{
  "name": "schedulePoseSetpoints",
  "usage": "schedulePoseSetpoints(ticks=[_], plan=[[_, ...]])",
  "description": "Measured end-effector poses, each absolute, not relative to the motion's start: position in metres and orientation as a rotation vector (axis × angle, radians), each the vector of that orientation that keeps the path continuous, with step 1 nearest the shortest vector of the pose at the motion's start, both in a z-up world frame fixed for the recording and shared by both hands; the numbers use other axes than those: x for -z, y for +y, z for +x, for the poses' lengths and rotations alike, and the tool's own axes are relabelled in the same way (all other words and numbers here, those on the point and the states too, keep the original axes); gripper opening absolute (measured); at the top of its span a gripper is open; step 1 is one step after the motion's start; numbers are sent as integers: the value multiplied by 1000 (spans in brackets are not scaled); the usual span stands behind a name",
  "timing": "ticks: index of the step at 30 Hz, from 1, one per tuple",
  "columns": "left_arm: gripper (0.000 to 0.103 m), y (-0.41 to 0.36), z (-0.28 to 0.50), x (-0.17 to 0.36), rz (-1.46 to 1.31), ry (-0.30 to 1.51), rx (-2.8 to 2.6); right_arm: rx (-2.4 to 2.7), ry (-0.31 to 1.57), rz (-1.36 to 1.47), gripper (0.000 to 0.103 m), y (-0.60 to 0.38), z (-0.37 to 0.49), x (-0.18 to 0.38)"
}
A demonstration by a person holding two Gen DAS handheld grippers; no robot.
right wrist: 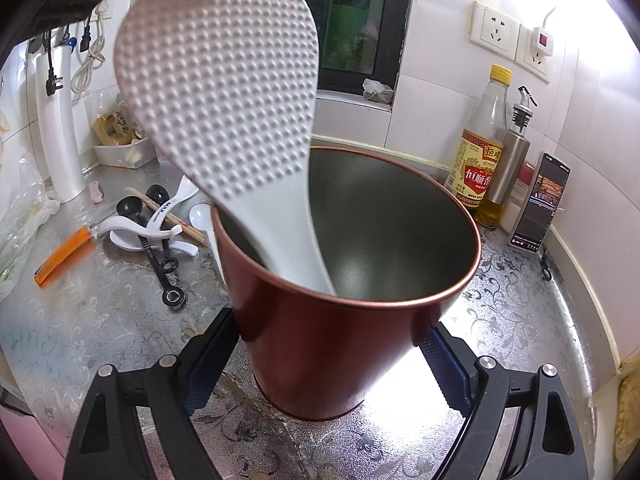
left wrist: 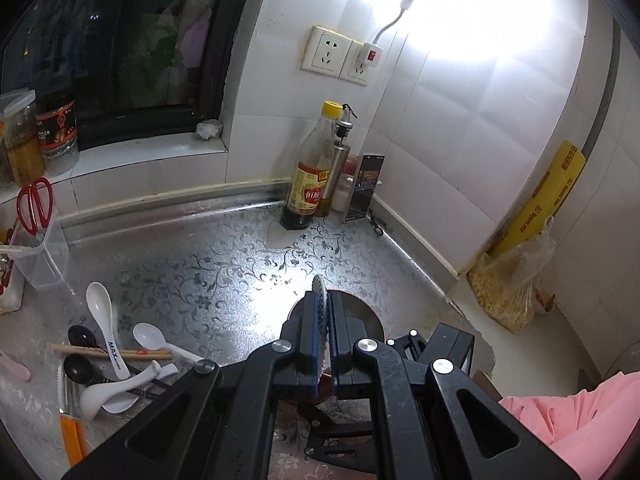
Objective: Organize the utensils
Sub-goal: 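Lower the rice paddle into the red container and open the left tool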
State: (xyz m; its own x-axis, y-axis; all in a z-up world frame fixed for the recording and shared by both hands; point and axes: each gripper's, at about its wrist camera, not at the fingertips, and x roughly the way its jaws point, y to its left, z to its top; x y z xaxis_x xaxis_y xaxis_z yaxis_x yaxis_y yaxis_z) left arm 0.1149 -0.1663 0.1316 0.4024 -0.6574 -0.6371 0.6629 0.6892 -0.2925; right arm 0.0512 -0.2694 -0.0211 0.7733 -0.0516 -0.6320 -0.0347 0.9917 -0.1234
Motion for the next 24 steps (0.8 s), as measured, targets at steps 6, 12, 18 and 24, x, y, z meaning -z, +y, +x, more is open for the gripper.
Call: schedulePoseSetpoints(ticks=[6,12,18,24], plan=[[5,-167,116,-132,-9,817,850,10,687,-132,91,-270,52,21],[6,-159,116,-137,-32,801,844,13,689,-131,91,-272,54,21],[13,-137,128,-135,-96,814,771,14,690,-131,91,-272,57,21],[33,-100,141,-130,-167,819,648,14,689,-132,91,-272,57,21]])
